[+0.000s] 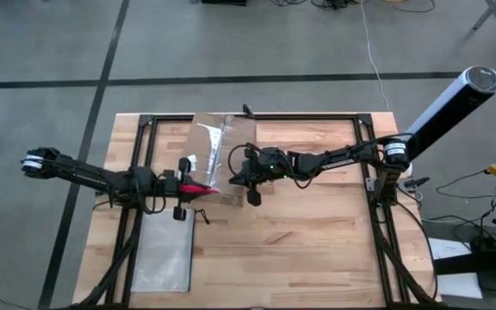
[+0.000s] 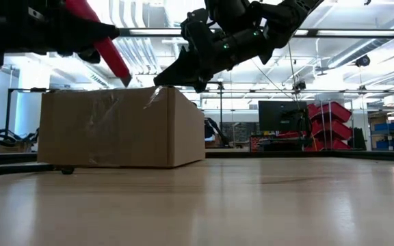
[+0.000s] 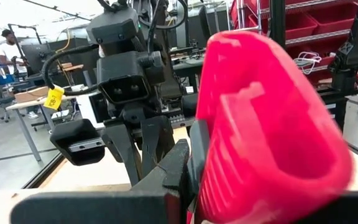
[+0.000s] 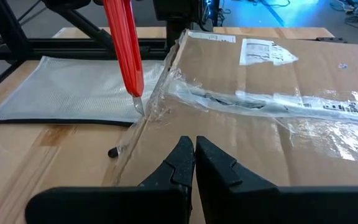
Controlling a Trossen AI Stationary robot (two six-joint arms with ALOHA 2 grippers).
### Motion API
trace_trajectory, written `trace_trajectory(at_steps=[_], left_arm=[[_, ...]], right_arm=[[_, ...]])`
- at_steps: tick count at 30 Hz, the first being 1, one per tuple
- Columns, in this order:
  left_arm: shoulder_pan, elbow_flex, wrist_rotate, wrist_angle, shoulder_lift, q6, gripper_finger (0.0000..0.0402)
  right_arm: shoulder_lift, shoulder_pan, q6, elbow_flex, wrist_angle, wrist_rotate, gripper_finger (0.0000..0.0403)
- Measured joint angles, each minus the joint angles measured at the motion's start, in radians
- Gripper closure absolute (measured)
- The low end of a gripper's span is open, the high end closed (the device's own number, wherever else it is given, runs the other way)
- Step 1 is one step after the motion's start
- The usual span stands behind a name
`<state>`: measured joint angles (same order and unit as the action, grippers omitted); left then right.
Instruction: Unpack boxes
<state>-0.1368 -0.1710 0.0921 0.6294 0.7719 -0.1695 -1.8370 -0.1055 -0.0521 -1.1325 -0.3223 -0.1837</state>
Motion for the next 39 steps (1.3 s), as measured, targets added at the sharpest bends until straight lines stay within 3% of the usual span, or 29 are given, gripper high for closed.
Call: trace_trajectory(at_steps=[17, 39], left_arm=[[-0.001, -0.003, 0.014, -0.097, -0.033, -0.092, 0.0369], [0.0, -0.216, 0.1, -0.595, -0.051, -0.088, 0.0369]], right_arm=[[0.0, -0.02, 0.03, 0.028, 0.028, 0.0, 0.0403], [0.002, -0.052, 0.06, 0.053, 0.018, 0.011, 0.0403]])
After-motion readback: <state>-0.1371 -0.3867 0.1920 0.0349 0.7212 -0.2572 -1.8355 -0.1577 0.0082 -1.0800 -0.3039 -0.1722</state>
